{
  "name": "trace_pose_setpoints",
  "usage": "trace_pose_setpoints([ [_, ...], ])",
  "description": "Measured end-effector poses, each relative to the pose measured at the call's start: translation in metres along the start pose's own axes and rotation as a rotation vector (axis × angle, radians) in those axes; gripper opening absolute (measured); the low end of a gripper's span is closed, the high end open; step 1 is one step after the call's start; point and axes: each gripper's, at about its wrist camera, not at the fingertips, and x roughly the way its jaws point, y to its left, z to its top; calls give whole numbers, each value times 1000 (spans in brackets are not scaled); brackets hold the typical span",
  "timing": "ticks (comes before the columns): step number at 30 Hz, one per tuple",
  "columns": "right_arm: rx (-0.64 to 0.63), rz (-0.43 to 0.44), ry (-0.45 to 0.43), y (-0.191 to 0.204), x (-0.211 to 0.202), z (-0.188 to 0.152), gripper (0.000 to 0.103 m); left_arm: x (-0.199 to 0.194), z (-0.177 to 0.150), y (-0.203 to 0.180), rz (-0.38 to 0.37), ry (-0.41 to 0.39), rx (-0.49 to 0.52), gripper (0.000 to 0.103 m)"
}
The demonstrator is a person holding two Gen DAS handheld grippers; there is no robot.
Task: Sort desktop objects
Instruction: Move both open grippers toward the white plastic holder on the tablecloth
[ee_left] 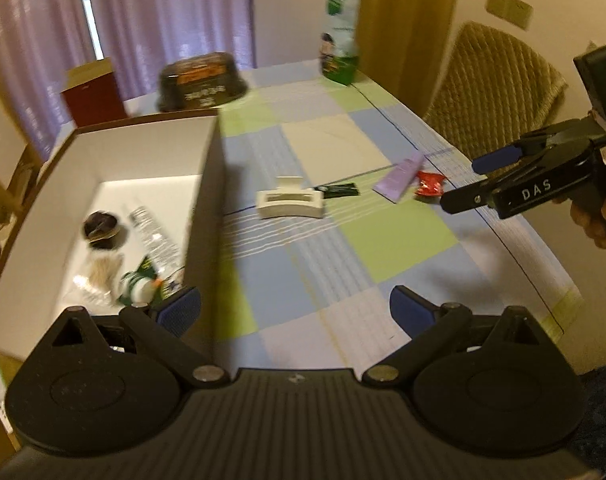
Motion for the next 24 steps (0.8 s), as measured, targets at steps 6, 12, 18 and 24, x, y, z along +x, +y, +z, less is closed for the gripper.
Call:
trace_pose_setpoints([
  [6,-21,12,17,-27,7,-11,88,21,16,-19,6,12,10,99],
  [12,-126,101,0,-21,39,-2,88,20,29,-2,50,7,-12,99],
  [18,-232,168,-37,-4,87,22,87,23,43,25,57,2,-39,99],
  [24,-343,188,-31,19,143,41,83,35,56,53,54,4,-48,99],
])
